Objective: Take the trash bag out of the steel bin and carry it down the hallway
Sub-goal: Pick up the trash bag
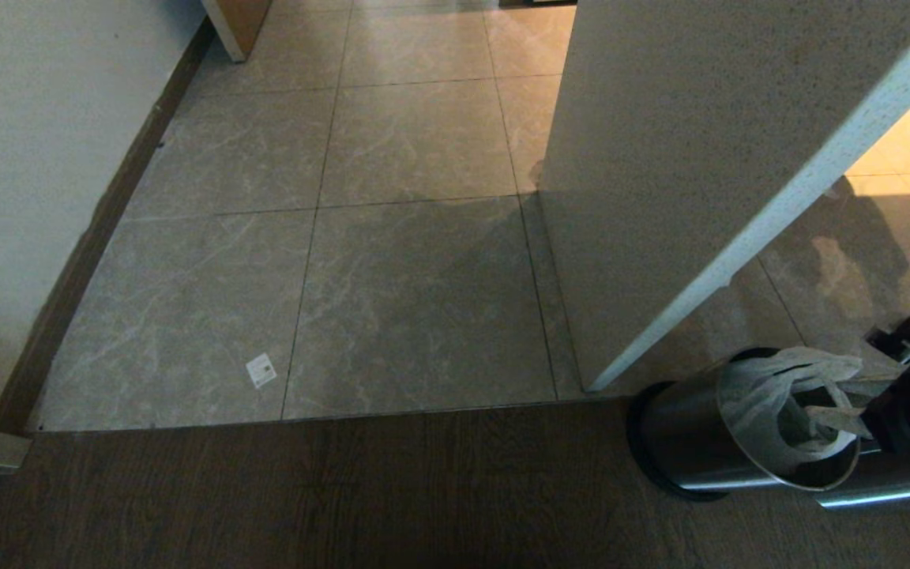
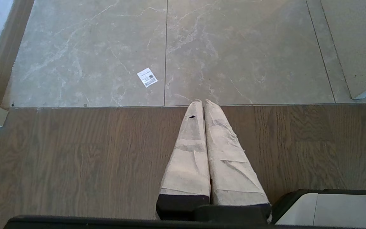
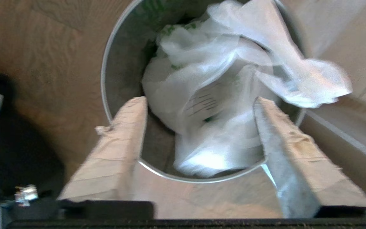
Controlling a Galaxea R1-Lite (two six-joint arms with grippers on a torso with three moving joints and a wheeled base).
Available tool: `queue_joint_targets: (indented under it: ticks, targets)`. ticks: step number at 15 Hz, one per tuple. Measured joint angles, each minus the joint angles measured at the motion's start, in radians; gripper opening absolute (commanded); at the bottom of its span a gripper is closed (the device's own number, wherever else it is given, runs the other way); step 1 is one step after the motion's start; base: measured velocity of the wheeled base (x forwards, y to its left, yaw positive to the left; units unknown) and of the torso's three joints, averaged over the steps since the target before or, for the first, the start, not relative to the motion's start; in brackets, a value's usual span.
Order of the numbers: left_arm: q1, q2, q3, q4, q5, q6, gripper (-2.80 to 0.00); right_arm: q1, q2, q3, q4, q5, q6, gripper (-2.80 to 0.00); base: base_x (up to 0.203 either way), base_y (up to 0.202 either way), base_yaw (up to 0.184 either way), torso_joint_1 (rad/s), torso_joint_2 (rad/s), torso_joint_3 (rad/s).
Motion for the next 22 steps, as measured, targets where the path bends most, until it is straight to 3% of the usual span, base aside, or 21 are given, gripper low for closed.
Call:
queue_joint_targets:
  ticks: [7, 13, 15, 18, 22]
  targets:
    - [0.0, 0.0, 0.0, 0.0, 0.0, 0.0, -2.8, -0.015, -0.023, -0.013, 0.0, 0.002, -0.105, 0.0, 0.0, 0.0, 0.0, 0.0, 0.0, 0.0]
    - [0.0, 0.0, 0.0, 0.0, 0.0, 0.0, -2.8, -0.061, 0.003, -0.054, 0.02, 0.076, -0.333, 0.0, 0.0, 0.0, 0.0, 0.0, 0.0, 0.0]
    - [0.0, 0.0, 0.0, 0.0, 0.0, 0.0, -2.8, -0.07, 0.004, -0.108, 0.115, 0.1, -0.386, 0.0, 0.0, 0.0, 0.0, 0.0, 0.0, 0.0]
    - [0.0, 0.0, 0.0, 0.0, 0.0, 0.0, -2.8, -0.101, -0.019, -0.201, 0.335, 0.126, -0.394, 0.0, 0.0, 0.0, 0.0, 0.0, 0.0, 0.0]
    - [0.0, 0.0, 0.0, 0.0, 0.0, 0.0, -2.8, -0.12, -0.032, -0.276, 0.406, 0.161, -0.379, 0.0, 0.0, 0.0, 0.0, 0.0, 0.0, 0.0]
